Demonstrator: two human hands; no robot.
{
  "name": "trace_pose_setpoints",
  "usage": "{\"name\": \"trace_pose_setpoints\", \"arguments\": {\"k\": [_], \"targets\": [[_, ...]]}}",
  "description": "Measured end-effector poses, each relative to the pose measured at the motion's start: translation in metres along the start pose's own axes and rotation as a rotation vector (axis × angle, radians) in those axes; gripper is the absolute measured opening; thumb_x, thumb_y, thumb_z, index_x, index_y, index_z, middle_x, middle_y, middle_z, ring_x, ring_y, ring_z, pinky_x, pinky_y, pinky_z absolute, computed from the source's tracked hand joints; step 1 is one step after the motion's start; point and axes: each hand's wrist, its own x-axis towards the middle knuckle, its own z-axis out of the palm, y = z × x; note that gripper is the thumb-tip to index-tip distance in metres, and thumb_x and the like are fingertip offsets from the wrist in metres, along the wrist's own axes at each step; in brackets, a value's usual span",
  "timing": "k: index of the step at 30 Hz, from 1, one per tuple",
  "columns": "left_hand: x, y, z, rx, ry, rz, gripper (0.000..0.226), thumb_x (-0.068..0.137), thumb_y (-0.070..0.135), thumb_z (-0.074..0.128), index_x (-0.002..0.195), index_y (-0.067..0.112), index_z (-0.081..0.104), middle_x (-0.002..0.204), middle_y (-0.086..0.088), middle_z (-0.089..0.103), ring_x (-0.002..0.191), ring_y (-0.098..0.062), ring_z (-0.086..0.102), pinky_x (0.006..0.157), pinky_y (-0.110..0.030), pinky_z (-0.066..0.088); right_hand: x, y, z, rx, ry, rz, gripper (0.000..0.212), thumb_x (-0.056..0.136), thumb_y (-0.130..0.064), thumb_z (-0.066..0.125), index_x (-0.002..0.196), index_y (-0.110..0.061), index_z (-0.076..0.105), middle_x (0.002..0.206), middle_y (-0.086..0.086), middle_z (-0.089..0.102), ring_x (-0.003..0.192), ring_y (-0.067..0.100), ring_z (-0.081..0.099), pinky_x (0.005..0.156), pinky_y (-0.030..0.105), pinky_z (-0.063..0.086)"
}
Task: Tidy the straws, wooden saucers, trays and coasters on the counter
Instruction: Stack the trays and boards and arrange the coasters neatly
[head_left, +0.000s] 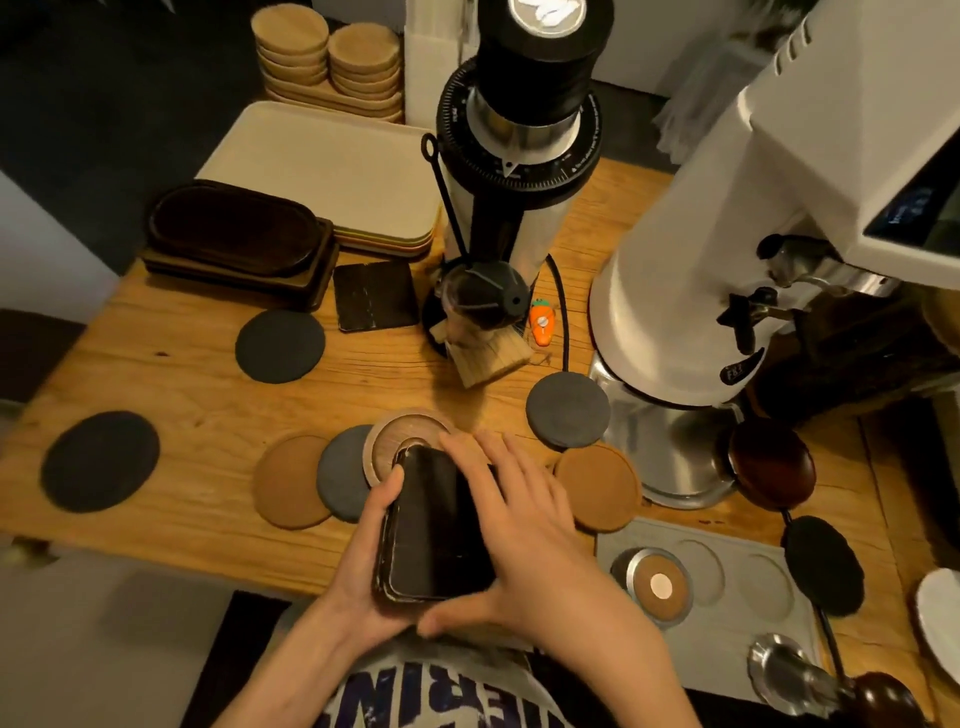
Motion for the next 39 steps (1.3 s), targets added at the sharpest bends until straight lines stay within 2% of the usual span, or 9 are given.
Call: {"name": "trace_pose_setpoints", "arguments": {"k": [4,9,14,18,24,28,32,35,39], "targets": [[-0.007,0.013,-0.010,0.001,0.018,-0.045,0.071,0.032,0.039,0.098,0.090,0.004,0.078,0.087,-0.023,0.073,0.076,-0.034,0.072,0.063,-0.041,0.059,0.010,-0.009,0.005,-0.024,-0.007,-0.121,0.130,0.063,-0.052,0.082,0.145,-0.050,-0.019,0.155,-0.017,0.005,0.146,0.008,0.003,0.122,0.044,-0.006],[-0.016,0.034,-0.026,0.049,0.014,-0.071,0.076,0.032,0.040,0.098,0.096,0.003,0.077,0.094,-0.023,0.072,0.082,-0.034,0.072,0.074,-0.042,0.059,0.022,-0.023,0.004,0.095,-0.025,-0.157,0.123,0.062,-0.054,0.079,0.149,-0.048,-0.010,0.153,-0.021,0.012,0.143,0.001,0.007,0.121,0.033,0.008],[-0.031,0.068,-0.041,0.053,-0.001,-0.030,0.072,0.032,0.039,0.098,0.091,0.002,0.078,0.090,-0.022,0.073,0.079,-0.033,0.072,0.070,-0.041,0.059,0.044,-0.052,0.011,0.074,0.025,-0.186,0.119,0.068,-0.062,0.073,0.149,-0.046,-0.012,0.150,-0.024,0.009,0.140,0.002,0.009,0.119,0.031,0.014],[-0.039,0.097,-0.053,0.033,-0.007,-0.011,0.071,0.033,0.041,0.097,0.090,0.005,0.078,0.091,-0.022,0.073,0.079,-0.033,0.072,0.066,-0.042,0.058,0.064,-0.072,0.020,0.035,0.123,-0.199,0.116,0.069,-0.069,0.069,0.151,-0.044,-0.009,0.154,-0.019,0.011,0.143,0.006,0.012,0.119,0.034,0.019],[-0.047,0.131,-0.065,0.049,-0.041,-0.034,0.068,0.042,0.045,0.094,0.096,0.007,0.077,0.095,-0.020,0.072,0.084,-0.032,0.071,0.072,-0.041,0.058,0.098,-0.091,0.019,0.041,0.134,-0.212,0.115,0.062,-0.062,0.073,0.150,-0.045,0.001,0.149,-0.021,0.022,0.136,0.002,0.023,0.109,0.032,0.034],[-0.047,0.149,-0.063,0.030,-0.086,-0.025,0.067,0.057,0.041,0.090,0.111,0.006,0.072,0.112,-0.023,0.068,0.100,-0.035,0.068,0.088,-0.047,0.053,0.126,-0.088,0.009,-0.036,0.155,-0.199,0.115,0.061,-0.066,0.072,0.152,-0.039,0.007,0.149,-0.018,0.023,0.136,0.002,0.023,0.108,0.032,0.037],[-0.049,0.164,-0.074,0.114,-0.025,0.070,0.070,0.075,0.048,0.069,0.136,0.018,0.050,0.132,-0.022,0.059,0.121,-0.039,0.057,0.097,-0.057,0.047,0.162,-0.072,-0.010,-0.152,0.181,-0.145,0.118,0.060,-0.054,0.084,0.151,-0.033,0.011,0.150,-0.011,0.023,0.137,0.009,0.021,0.113,0.036,0.034],[-0.055,0.176,-0.091,0.148,0.055,0.152,0.053,0.084,0.045,0.058,0.124,0.010,0.053,0.128,-0.023,0.061,0.113,-0.038,0.062,0.089,-0.052,0.053,0.191,-0.060,-0.022,-0.307,0.198,-0.113,0.121,0.060,-0.042,0.089,0.153,-0.029,0.013,0.152,-0.003,0.022,0.140,0.017,0.015,0.110,0.039,0.036],[-0.065,0.188,-0.105,0.131,0.121,0.242,0.047,0.079,0.045,0.065,0.112,0.012,0.059,0.113,-0.018,0.068,0.097,-0.033,0.066,0.081,-0.048,0.056,0.225,-0.048,-0.033,-0.364,0.199,-0.013,0.119,0.062,-0.030,0.090,0.153,-0.029,0.013,0.156,-0.002,0.019,0.145,0.020,0.009,0.104,0.045,0.042]]}}
